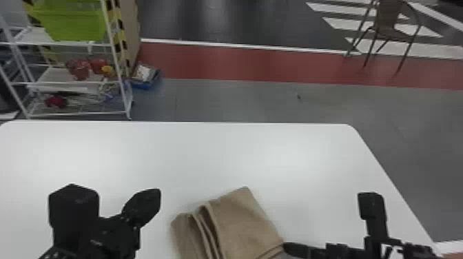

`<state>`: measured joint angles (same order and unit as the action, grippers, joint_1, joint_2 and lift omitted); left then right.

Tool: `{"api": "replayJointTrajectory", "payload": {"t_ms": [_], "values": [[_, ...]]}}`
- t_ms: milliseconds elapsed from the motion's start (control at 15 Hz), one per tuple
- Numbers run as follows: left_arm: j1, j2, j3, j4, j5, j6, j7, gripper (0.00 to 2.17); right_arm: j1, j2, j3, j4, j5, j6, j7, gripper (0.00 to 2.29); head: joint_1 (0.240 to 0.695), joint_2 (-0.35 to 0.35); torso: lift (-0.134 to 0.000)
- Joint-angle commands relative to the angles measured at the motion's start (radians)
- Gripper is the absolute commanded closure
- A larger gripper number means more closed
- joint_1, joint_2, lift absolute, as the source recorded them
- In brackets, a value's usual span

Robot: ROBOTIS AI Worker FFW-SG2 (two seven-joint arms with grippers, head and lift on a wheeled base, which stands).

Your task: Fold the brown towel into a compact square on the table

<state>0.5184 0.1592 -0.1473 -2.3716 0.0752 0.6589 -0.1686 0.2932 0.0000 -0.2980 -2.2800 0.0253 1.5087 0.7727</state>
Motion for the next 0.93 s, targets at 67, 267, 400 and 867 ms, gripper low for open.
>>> {"api": "replayJointTrajectory", "payload": {"t_ms": [67, 267, 400, 867], "values": [[-0.003, -0.001, 0.0, 0.0, 0.0, 0.0, -0.003, 2.01, -0.114, 0.001, 0.003, 0.077, 0.047, 0.015, -0.01, 1.84, 0.695, -0.158, -0.123], [-0.017, -0.001, -0.009, 0.0, 0.005, 0.009, -0.02, 2.01, -0.224, 0.001, 0.003, 0.183, 0.096, 0.009, -0.009, 1.84, 0.695, -0.165, -0.123], [-0.009, 0.0, -0.005, -0.008, 0.003, 0.006, -0.028, 2.01, -0.27, 0.001, 0.014, 0.221, 0.104, 0.015, -0.009, 1.84, 0.695, -0.178, -0.123], [0.002, -0.001, 0.0, -0.026, 0.009, 0.009, -0.031, 2.01, -0.039, 0.001, 0.0, -0.102, 0.044, 0.063, 0.016, 1.84, 0.695, -0.158, -0.123]]}}
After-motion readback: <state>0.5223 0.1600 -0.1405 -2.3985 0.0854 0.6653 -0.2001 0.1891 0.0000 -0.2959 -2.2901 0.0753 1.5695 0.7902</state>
